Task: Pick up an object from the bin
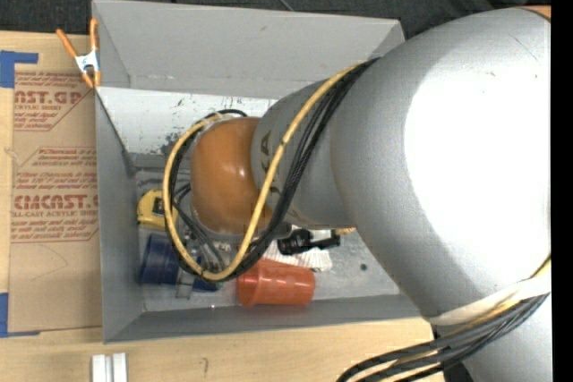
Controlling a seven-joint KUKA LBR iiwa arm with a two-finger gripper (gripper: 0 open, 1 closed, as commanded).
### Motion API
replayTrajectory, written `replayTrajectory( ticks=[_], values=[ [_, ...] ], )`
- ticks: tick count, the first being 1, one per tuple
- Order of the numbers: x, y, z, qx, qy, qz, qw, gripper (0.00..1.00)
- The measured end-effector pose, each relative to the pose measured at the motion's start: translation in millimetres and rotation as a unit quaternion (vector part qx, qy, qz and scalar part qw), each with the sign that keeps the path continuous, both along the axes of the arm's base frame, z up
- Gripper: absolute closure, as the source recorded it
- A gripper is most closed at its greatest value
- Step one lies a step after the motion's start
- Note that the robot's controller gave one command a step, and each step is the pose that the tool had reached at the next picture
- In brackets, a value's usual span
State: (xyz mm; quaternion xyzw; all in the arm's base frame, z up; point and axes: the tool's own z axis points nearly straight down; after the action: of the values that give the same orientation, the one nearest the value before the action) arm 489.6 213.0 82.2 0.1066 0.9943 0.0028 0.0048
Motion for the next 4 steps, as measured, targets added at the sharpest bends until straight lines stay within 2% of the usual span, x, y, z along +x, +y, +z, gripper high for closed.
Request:
replayTrajectory(
  ticks=[1,2,3,4],
  values=[
    [1.3,2.4,37.3,-0.003,0.0075,0.002,1.0000,1.00],
    [2.3,-0.1,104.5,-0.003,0.0073,-0.003,1.0000,1.00],
    [6.3,5.8,92.6,0.000,-0.0014,-0.007,1.0000,1.00],
    [-1.3,-2.5,20.6,-0.002,0.0036,0.034,0.9994,1.00]
  ],
)
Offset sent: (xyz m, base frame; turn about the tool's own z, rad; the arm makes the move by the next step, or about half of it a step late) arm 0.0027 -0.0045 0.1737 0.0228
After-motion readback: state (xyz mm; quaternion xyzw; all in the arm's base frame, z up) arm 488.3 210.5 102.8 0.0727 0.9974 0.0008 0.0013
